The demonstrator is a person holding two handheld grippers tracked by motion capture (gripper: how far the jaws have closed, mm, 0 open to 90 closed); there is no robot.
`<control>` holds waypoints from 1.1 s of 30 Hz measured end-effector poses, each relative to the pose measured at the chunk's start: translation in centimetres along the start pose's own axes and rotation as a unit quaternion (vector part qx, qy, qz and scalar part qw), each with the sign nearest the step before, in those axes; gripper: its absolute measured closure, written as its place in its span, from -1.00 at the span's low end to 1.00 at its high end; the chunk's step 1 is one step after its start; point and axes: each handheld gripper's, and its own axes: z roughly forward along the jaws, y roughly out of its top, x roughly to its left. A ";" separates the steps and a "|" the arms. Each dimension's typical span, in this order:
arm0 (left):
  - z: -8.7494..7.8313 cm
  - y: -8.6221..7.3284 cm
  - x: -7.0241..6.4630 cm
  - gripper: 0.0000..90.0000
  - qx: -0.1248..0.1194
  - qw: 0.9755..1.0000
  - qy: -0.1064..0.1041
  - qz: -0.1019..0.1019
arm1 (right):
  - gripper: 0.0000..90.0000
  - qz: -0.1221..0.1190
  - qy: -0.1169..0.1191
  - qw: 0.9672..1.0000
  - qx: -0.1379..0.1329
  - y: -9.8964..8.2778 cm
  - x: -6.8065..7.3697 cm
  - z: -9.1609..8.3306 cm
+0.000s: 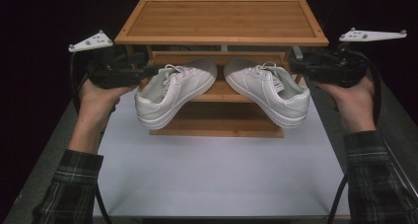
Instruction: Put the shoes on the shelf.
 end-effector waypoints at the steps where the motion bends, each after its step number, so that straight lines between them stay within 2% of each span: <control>1: -0.4 -0.1 0.0 -0.41 0.000 1.000 -0.001 0.001 | -0.27 -0.001 -0.001 1.000 -0.001 0.0 0.0 -0.4; 4: -1.7 -0.4 0.0 -0.47 0.002 1.000 -0.007 -0.002 | -0.36 0.002 0.000 1.000 0.003 -0.2 0.2 -1.5; 8: -3.4 -1.2 -0.1 -0.58 0.003 1.000 -0.007 0.002 | -0.43 0.004 0.003 1.000 -0.002 -1.0 0.4 -3.1; 12: -4.8 -2.3 -0.5 -0.64 0.006 1.000 -0.016 0.008 | -0.48 0.006 0.008 1.000 -0.005 -2.1 0.8 -4.6; 18: -6.2 -5.2 -1.2 -0.77 0.009 1.000 -0.024 0.011 | -0.60 0.000 0.016 1.000 0.011 -4.3 1.3 -5.4; 24: -5.3 -8.9 -1.7 -0.84 0.038 0.999 -0.031 0.014 | -0.73 0.002 0.034 0.999 0.029 -6.9 1.6 -5.0; 26: -4.8 -9.8 -1.8 -0.85 0.039 0.999 -0.031 0.012 | -0.75 0.007 0.040 0.999 0.028 -7.8 1.7 -4.9; 32: -2.6 -11.2 -1.7 -0.84 0.048 0.998 -0.044 0.016 | -0.75 0.011 0.060 0.997 0.046 -10.1 1.9 -3.2; 33: -2.4 -11.3 -1.7 -0.76 0.046 0.998 -0.044 0.016 | -0.72 0.010 0.064 0.996 0.054 -10.4 1.9 -2.6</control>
